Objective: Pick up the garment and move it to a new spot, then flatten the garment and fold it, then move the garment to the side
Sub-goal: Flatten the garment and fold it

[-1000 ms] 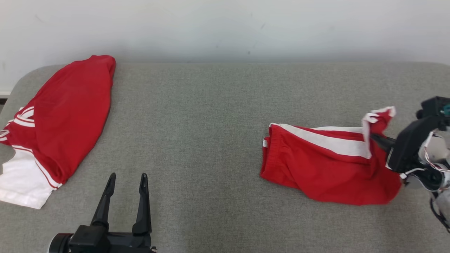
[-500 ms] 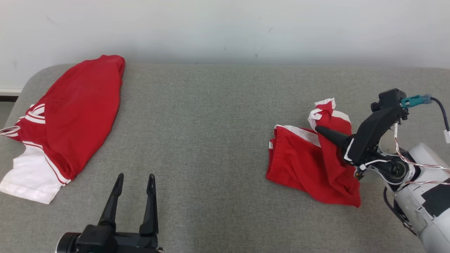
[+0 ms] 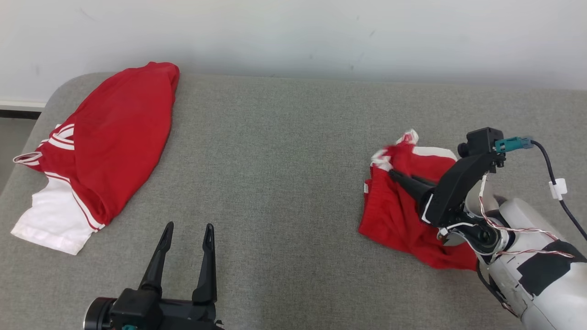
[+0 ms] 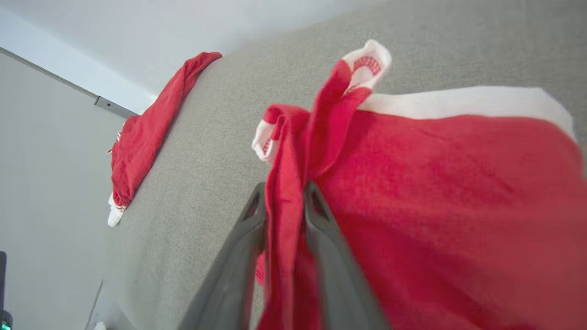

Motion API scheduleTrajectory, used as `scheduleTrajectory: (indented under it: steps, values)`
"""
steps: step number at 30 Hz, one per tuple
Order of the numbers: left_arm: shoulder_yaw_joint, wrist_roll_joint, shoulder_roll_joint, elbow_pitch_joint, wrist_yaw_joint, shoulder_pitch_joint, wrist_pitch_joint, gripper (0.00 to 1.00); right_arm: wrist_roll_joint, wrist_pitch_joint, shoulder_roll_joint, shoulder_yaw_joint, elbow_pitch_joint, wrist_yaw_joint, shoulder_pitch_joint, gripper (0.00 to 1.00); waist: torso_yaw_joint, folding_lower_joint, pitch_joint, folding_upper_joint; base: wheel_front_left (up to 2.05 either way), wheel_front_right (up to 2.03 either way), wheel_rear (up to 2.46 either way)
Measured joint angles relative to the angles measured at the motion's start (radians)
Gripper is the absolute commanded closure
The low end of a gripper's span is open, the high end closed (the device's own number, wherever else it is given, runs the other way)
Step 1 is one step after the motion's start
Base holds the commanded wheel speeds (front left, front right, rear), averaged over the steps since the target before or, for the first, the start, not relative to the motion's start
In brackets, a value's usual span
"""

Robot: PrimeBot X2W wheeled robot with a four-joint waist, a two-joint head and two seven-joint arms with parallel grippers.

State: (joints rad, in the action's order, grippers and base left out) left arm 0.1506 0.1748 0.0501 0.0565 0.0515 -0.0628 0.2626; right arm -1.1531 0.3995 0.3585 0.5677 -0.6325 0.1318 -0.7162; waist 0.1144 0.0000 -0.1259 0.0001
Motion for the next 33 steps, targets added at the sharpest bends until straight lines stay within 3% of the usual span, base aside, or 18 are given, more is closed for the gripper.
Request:
scheduleTrajectory:
  steps: [9,13,19,25,33]
  values:
    - [-0.03,-0.01,0.0,-0.002,0.0,0.003,0.0,0.0,0.097,-0.232,0.056,-0.03,0.108,0.0,0.061,0.0,-0.026,0.0,0.012,0.0,0.0,0.0,0.0]
    - [-0.054,-0.021,0.0,-0.006,0.002,0.006,0.0,0.0,0.193,-0.366,0.114,-0.032,0.177,0.0,0.1,0.0,-0.05,0.0,0.015,-0.0001,0.0,0.0,0.0]
    - [-0.099,-0.037,0.0,-0.01,0.013,0.018,0.0,0.0,0.266,-0.551,0.141,-0.095,0.226,0.0,0.196,0.0,-0.091,0.0,0.021,0.0,0.0,0.0,0.0]
    - [-0.14,-0.055,0.0,-0.005,0.029,0.023,0.0,0.0,0.358,-0.648,0.132,-0.166,0.278,0.0,0.303,0.0,-0.13,0.0,0.031,0.0,0.0,0.0,0.0]
    - [-0.161,-0.083,0.0,0.002,0.037,0.044,0.0,0.0,0.497,-0.661,0.023,-0.351,0.43,0.0,0.504,0.0,-0.154,-0.0001,0.064,-0.0001,0.0,0.0,0.0]
